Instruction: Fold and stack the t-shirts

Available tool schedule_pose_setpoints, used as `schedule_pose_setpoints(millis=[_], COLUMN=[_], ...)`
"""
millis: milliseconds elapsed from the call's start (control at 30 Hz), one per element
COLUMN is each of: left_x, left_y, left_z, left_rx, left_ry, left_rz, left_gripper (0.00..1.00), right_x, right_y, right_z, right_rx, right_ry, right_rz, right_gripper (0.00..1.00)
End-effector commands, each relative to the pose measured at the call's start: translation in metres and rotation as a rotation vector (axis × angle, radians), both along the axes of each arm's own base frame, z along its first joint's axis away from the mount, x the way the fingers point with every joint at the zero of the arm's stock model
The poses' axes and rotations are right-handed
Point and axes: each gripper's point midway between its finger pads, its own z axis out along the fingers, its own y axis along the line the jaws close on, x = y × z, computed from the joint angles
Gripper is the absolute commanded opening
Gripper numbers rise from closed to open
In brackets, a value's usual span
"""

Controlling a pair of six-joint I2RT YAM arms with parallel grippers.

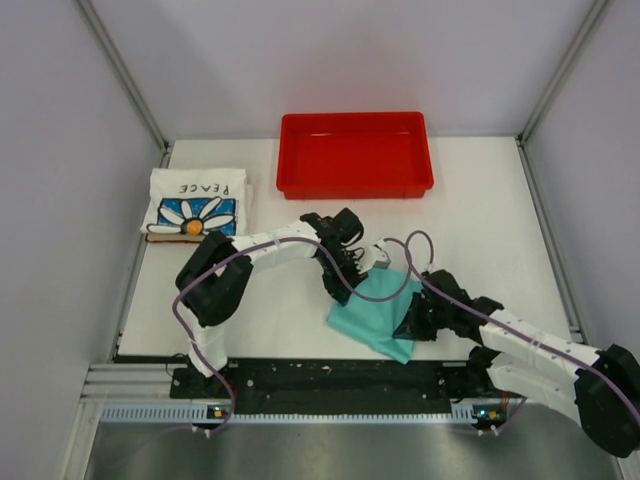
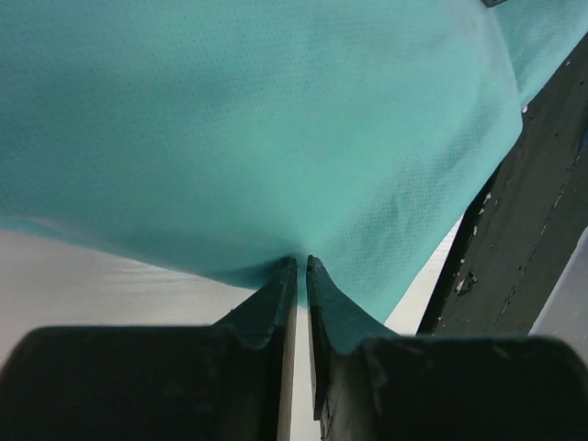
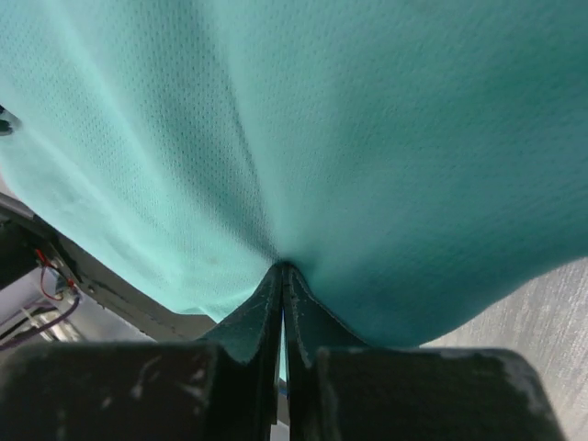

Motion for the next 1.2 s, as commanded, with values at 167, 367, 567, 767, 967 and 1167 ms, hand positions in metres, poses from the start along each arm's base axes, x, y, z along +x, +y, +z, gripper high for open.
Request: schedule_pose_setpoints(millis=[167, 367, 567, 767, 967, 1167], left_x=[-0.001, -0.011, -0.074, -0.078, -0.057, -0.030], left_y=[0.005, 0.005, -0.004, -0.013, -0.006, -0.023], left_z=[-0.019, 0.034, 0.048, 0.008, -0.032, 0.033], left_rx=[0.046, -0.026, -0.119, -0.102, 0.008, -0.169], left_ry=[0.033, -0.025, 0.084, 0.170, 0.135, -0.029], left_rz=[0.016, -0.009, -0.136, -0.081, 0.005, 0.004], left_gripper=[0.11, 0.15, 0.15, 0.13, 0.10, 0.12], right_x=[0.010, 0.015, -0.024, -0.034, -0.022, 0.007], right_y=[-0.025, -0.021, 0.013, -0.001, -0.014, -0.015], right_z=[0.012, 0.080, 0.060, 0.008, 0.009, 0.061], right_rx=[-0.096, -0.224, -0.031, -0.056, -0.101, -0.141], right_ry=[-0.032, -0.115, 0.057, 0.140, 0.113, -0.022], right_rz=[-0.101, 0.060, 0.096, 0.004, -0.019, -0.002], right_gripper=[0.00, 0.00, 0.00, 0.00, 0.00, 0.02])
